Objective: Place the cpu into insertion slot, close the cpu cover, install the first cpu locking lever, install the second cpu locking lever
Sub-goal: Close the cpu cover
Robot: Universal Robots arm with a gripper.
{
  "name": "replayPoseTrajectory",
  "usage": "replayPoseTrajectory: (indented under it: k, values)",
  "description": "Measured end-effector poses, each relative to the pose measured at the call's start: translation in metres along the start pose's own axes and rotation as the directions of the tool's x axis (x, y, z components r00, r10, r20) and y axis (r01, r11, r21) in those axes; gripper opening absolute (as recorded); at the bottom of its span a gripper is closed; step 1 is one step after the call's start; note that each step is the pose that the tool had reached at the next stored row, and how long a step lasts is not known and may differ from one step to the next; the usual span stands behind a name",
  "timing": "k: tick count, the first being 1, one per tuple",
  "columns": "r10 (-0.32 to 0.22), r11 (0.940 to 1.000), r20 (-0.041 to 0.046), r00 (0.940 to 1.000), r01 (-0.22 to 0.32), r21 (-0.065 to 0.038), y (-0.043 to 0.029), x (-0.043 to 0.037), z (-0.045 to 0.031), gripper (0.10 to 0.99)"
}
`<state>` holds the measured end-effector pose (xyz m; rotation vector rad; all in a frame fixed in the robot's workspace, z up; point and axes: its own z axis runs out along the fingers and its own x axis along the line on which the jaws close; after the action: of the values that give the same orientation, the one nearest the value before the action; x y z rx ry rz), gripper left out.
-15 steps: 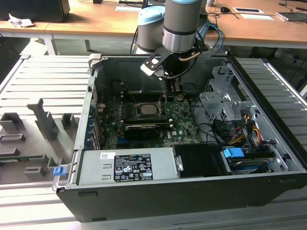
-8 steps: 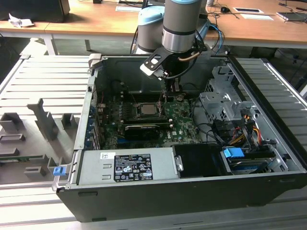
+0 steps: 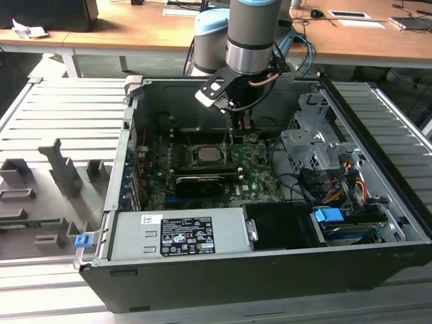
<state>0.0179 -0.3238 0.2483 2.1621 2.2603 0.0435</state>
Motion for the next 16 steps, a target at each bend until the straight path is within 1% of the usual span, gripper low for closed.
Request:
replayPoseTrajectory:
  k: [16]
  values:
    - [0.0, 1.0, -0.0001, 1.0, 0.0, 0.0, -0.0032, 0.0001, -0.0001, 0.106]
